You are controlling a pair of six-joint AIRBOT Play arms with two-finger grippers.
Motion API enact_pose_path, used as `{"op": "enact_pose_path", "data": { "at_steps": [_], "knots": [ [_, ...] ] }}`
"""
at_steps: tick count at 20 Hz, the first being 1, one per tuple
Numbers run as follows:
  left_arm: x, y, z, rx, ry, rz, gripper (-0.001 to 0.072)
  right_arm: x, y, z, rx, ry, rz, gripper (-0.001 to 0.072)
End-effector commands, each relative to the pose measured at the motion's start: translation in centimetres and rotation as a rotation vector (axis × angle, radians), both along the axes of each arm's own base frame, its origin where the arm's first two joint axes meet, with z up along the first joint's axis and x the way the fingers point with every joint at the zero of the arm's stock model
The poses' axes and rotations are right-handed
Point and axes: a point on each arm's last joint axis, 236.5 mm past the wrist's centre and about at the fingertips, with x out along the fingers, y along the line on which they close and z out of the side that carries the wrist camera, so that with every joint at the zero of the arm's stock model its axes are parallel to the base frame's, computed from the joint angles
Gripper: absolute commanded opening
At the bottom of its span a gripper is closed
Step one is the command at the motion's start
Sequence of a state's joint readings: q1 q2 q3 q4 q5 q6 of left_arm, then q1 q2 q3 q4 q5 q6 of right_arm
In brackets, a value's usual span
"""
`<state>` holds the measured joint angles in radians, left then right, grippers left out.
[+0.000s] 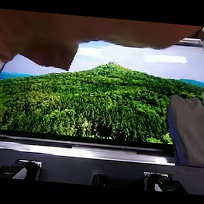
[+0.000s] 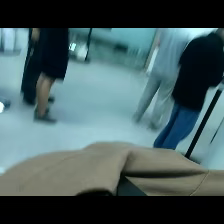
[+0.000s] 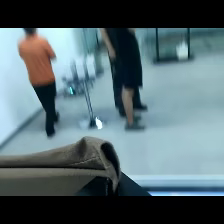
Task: Fold the shirts.
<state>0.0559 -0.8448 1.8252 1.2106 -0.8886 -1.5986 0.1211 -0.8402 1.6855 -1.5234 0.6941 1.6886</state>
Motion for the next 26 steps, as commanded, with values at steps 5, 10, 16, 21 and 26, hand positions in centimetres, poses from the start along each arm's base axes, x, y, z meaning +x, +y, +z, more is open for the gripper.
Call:
{"op": "enact_pose_path", "data": {
  "at_steps": [5, 10, 16, 21, 26],
  "knots": [
    [-6.6, -1.4, 4.6, -0.042, -0.169, -0.056, 0.0028, -7.9, -0.9, 2.8, 0.008, -0.071, 0.004, 0.0050],
    [1.0, -0.4, -2.2, 0.043, 0.068, -0.002, 0.0028, -3.1, -0.4, -6.6, -0.056, 0.304, -0.002, 0.0050],
    [17.0, -0.4, -24.8, 0.102, 0.592, -0.031, 0.0028, 8.1, 1.0, -30.1, -0.161, 1.018, 0.015, 0.0050],
    [22.4, -0.8, -42.4, 0.095, 0.957, -0.066, 0.0029, 18.5, 2.8, -42.2, 0.092, 1.098, -0.066, 0.0051],
    [20.5, -4.6, -50.6, 0.045, 1.211, -0.181, 0.0030, 19.0, 6.4, -47.7, 0.329, 1.241, -0.025, 0.0051]
  ]
}}
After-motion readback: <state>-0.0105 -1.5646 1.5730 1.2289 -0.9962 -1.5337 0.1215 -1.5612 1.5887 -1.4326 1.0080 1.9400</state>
